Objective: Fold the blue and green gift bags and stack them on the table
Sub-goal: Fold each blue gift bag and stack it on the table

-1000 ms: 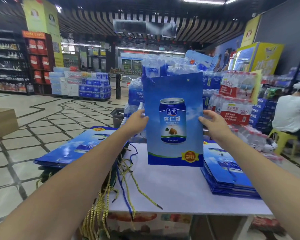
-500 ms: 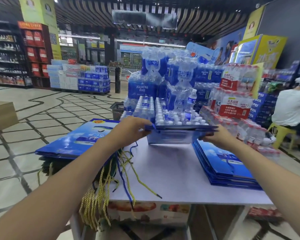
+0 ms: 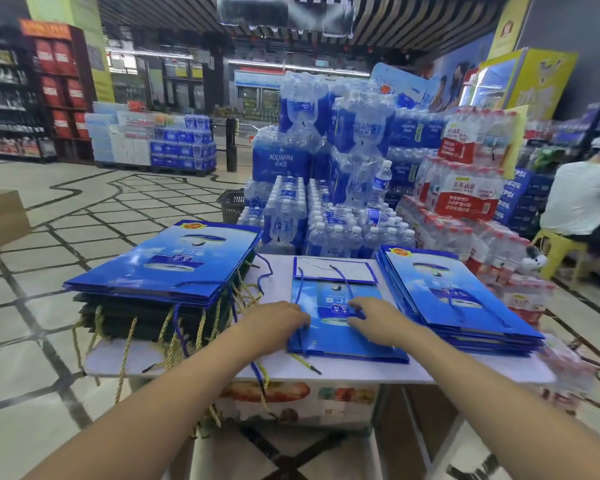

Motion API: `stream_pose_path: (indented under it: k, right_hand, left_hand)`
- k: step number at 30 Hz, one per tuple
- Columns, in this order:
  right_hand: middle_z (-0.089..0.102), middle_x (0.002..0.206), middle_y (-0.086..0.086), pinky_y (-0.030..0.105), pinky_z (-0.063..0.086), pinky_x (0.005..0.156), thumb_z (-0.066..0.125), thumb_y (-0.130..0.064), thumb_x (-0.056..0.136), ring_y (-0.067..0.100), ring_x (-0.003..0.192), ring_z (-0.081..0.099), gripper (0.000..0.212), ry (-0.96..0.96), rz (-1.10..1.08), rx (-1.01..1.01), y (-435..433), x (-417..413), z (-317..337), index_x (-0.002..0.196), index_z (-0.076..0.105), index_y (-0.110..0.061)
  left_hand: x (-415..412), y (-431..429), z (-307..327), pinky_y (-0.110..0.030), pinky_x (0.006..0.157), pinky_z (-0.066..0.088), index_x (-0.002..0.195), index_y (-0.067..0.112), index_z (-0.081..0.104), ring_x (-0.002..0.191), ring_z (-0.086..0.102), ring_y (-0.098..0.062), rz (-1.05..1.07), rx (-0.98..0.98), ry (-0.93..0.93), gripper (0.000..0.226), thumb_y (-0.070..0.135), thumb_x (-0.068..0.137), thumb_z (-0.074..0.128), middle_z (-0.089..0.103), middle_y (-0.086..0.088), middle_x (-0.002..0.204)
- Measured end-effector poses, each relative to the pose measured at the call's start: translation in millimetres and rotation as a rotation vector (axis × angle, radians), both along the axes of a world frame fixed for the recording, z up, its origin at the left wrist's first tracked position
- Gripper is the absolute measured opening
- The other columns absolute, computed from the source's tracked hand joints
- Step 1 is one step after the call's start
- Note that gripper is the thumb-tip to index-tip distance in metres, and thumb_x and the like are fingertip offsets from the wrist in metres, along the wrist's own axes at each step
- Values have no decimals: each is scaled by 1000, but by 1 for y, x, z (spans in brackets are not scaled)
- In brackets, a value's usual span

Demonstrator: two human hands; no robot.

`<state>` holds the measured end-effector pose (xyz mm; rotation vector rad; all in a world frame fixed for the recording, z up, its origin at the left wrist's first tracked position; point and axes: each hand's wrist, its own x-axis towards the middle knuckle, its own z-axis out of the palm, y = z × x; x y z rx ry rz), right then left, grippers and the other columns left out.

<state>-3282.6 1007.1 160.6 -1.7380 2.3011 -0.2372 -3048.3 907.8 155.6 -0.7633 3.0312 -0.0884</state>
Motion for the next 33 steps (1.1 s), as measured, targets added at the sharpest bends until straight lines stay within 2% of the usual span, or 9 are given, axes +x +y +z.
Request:
stream_pose_path:
  k: [2, 6, 11, 14, 18, 21, 27, 29, 33]
  right_hand:
    - [55, 145, 6, 41, 44, 109, 58, -32, 102, 27, 130, 53, 46, 14, -49, -134, 1, 0, -18, 146, 51, -19]
    - [66, 132, 10, 38, 49, 92, 56, -9, 95, 30, 115, 61, 44, -123, -213, -305, -1, -6, -28, 138, 59, -17]
    - [69, 127, 2, 34, 48, 94, 69, -20, 92, 24, 115, 63, 50, -257, -303, -312, -15, -10, -24, 140, 57, -19]
    - [71, 115, 2, 33, 48, 96, 64, -17, 94, 22, 111, 62, 49, -266, -287, -282, -26, -6, -24, 143, 56, -15]
    - [70, 111, 2, 29, 47, 85, 54, -13, 95, 17, 96, 59, 44, -161, -64, -81, -27, 9, -12, 137, 64, -20]
    - [65, 92, -6, 22, 44, 71, 56, -13, 93, 9, 80, 57, 37, -154, 89, 56, -13, 11, 8, 122, 72, -30]
    - [68, 89, -2, 32, 56, 71, 57, -18, 86, 20, 84, 63, 15, 249, -74, 48, 1, -4, 20, 80, 69, -24]
    - [72, 95, -1, 35, 57, 74, 55, -19, 87, 22, 87, 64, 18, 224, -106, -31, -6, 0, 14, 83, 71, -24]
    - [68, 122, -3, 37, 53, 88, 57, -33, 93, 22, 111, 62, 31, 62, -128, -193, -33, 27, -4, 122, 68, -28]
  left_hand:
    - [-3, 1, -5, -43, 84, 51, 132, 26, 59, 114, 57, -26, 30, 34, 61, 53, -6, 91, 50, 55, 1, 132]
    - [-2, 3, -14, -41, 95, 51, 134, 30, 61, 123, 58, -18, -2, 128, 188, 37, 20, 106, 39, 58, 9, 140]
    - [-1, 5, -23, -40, 103, 47, 140, 29, 60, 130, 53, -14, -24, 149, 240, 40, 31, 109, 35, 57, 11, 145]
    - [-2, 3, -28, -42, 104, 42, 143, 33, 56, 134, 46, -14, -31, 93, 242, 41, 32, 110, 33, 55, 13, 148]
    - [1, 2, -36, -39, 102, 36, 143, 38, 54, 134, 41, -12, -2, 88, 288, 41, 32, 110, 31, 52, 17, 149]
    - [0, 2, -35, -38, 101, 36, 140, 38, 56, 133, 42, -11, 5, 103, 318, 40, 32, 108, 32, 54, 18, 145]
    - [1, 1, -40, -37, 104, 38, 134, 37, 63, 130, 45, -6, 42, 169, 415, 36, 36, 107, 39, 60, 22, 138]
    - [1, 1, -41, -36, 104, 38, 132, 38, 64, 130, 46, -5, 54, 190, 435, 35, 42, 105, 42, 60, 22, 137]
    - [3, 1, -41, -36, 106, 34, 138, 40, 59, 136, 42, -5, 25, 162, 388, 47, 59, 97, 48, 54, 22, 145]
